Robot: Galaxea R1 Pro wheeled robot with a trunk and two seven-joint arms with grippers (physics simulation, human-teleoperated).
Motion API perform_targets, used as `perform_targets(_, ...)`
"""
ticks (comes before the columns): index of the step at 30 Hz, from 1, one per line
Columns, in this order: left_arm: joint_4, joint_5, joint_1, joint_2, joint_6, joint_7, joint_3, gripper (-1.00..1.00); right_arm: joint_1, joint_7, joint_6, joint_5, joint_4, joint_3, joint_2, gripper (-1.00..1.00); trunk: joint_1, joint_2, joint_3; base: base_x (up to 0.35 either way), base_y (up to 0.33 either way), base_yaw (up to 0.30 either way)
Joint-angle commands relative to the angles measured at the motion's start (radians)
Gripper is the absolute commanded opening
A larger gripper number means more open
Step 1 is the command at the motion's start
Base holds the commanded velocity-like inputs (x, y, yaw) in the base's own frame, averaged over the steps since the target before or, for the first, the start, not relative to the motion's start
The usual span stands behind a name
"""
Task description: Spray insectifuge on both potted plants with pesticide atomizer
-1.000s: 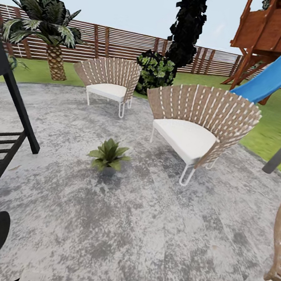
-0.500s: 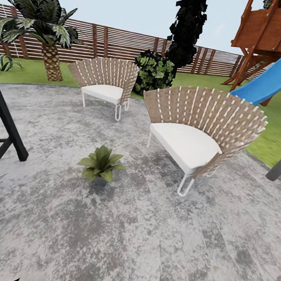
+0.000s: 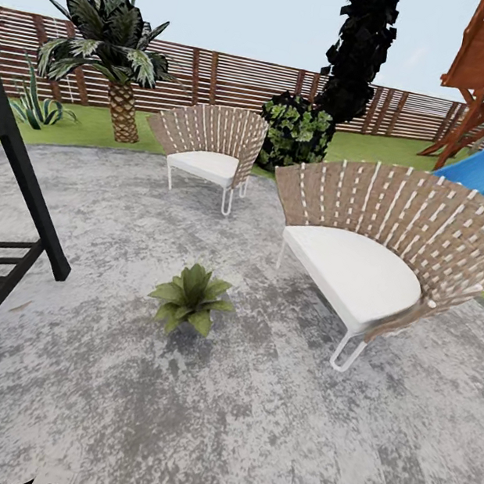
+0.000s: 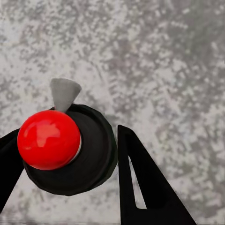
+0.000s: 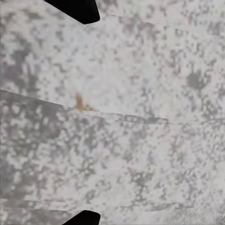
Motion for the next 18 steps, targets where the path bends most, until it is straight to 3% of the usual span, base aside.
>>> perform_targets(1, 0.001, -0.008, -0.001, 0.000, -0.003, -0.003, 0.009, -1.00, 0.000, -0.004, -0.001, -0.006, -0.001, 0.009, 0.000, 1.00, 0.000, 0.000, -0.001, 0.026, -0.008, 0.265)
perform_targets(7, 0.001, -0.008, -0.001, 0.000, -0.003, -0.003, 0.009, -1.00, 0.000, -0.005, -0.001, -0.006, -0.001, 0.009, 0.000, 1.00, 0.000, 0.000, -0.001, 0.035, -0.020, 0.073)
perform_targets(18, 0.000, -0.007, -0.001, 0.000, -0.003, -0.003, 0.009, -1.00, 0.000, -0.004, -0.001, -0.006, -0.001, 0.009, 0.000, 1.00, 0.000, 0.000, -0.001, 0.199, -0.184, 0.014)
